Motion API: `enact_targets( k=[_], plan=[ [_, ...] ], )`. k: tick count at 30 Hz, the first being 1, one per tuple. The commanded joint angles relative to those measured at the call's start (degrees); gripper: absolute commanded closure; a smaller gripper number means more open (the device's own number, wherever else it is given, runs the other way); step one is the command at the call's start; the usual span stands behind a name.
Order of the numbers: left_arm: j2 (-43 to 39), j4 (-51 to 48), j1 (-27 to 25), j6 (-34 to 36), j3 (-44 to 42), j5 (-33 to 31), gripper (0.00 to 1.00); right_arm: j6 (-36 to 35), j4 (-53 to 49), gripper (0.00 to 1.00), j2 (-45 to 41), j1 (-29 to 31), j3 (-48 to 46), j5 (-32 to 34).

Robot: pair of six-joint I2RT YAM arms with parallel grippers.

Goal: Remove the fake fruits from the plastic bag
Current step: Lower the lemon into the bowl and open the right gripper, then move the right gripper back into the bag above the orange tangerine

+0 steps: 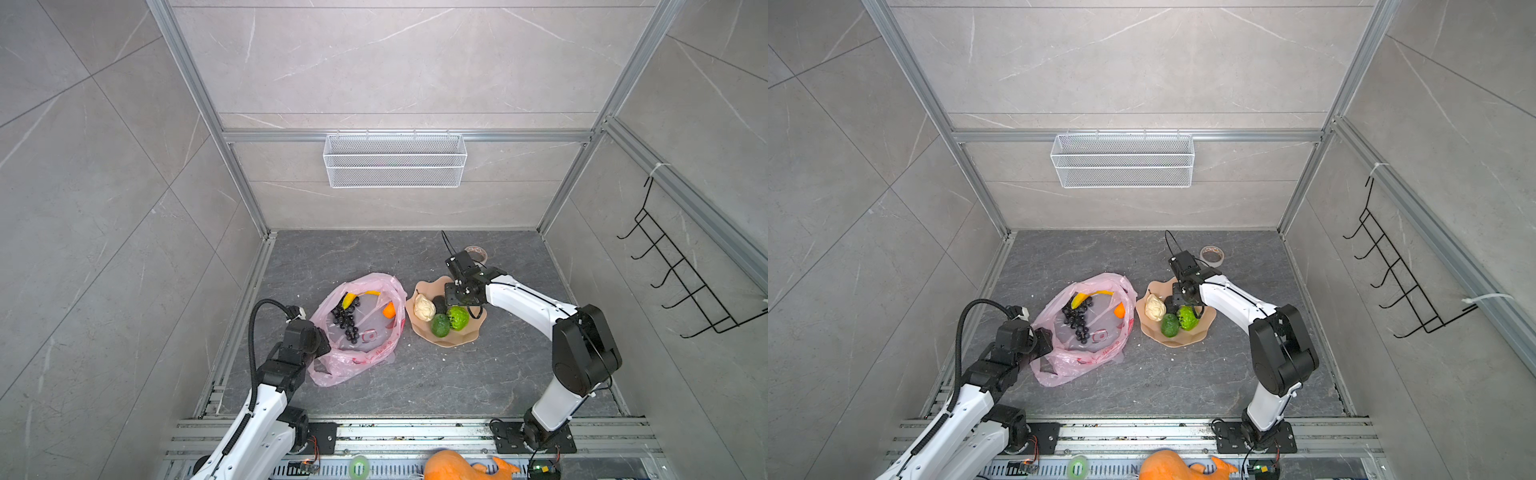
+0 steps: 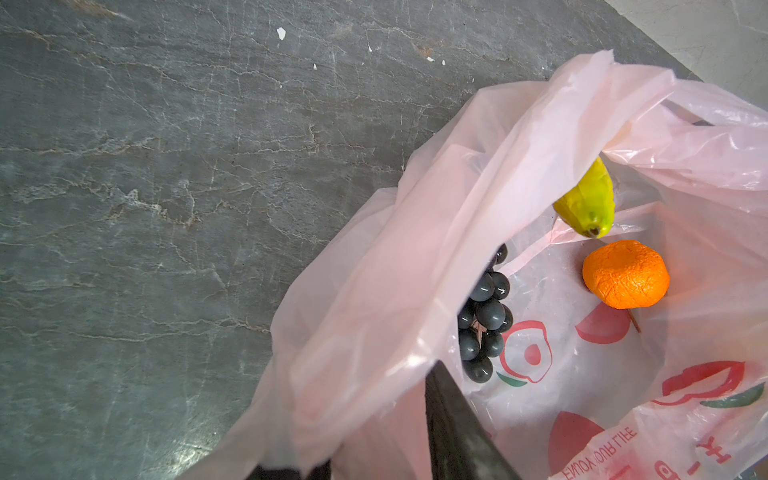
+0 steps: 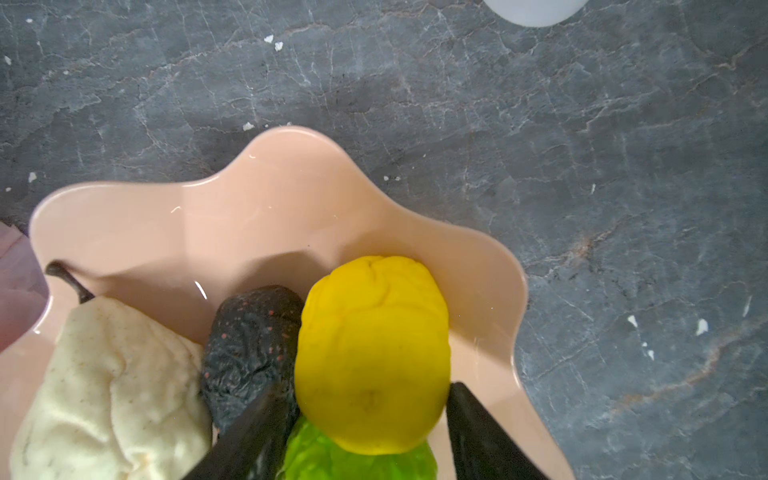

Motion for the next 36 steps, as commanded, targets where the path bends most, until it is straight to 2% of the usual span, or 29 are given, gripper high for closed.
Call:
enact_targets(
  k=[1, 5, 6, 9, 11, 15, 20, 27, 32, 36],
  plan=[
    [-0.12, 1.26, 0.07, 1.03, 0.40, -0.22, 0.62, 0.53, -1.20, 0.34, -2.16, 0.42, 0.45, -0.12],
    [-0.08, 1.29, 0.09, 1.01, 0.40, -0.12, 0.62, 0.83, -2.34, 0.34, -2.85, 0.65, 0.67, 0.35],
    [-0.08, 1.26, 0.04, 0.97, 0.38, -0.12, 0.62, 1.90, -4.74, 0.34, -3.08, 1.21, 1.64, 2.43],
    [-0.08, 1.35, 0.03, 0.96, 0.37, -0.16, 0.62, 2.51, -12.38, 0.34, -4.70, 7.20, 6.40, 10.60],
    [0.09, 1.37, 0.07, 1.01, 0.39, -0.15, 0.62, 2.49, -13.51, 0.34, -6.53, 11.01, 7.71, 12.16],
    [0.20, 1.44, 0.03, 1.02, 0.46, -0.01, 0.62, 3.57, -12.15, 0.34, -8.67, 17.08, 9.01, 9.75],
    [-0.13, 1.44, 0.03, 1.05, 0.32, 0.14, 0.62, 5.47, -8.53, 0.34, -6.27, 24.32, 11.70, 6.90],
    [-1.13, 1.53, 0.06, 1.20, -0.08, 0.53, 0.62, 8.68, -2.24, 0.34, 5.42, 31.85, 20.01, -1.45],
    [-1.66, 1.55, -0.05, 1.32, -0.17, 0.85, 0.63, 12.32, -0.77, 0.34, 13.66, 33.58, 27.30, -6.07],
    [-1.82, 1.53, -0.07, 1.32, -0.24, 0.85, 0.63, 14.53, -0.89, 0.34, 17.50, 33.74, 30.58, -4.31]
  ],
)
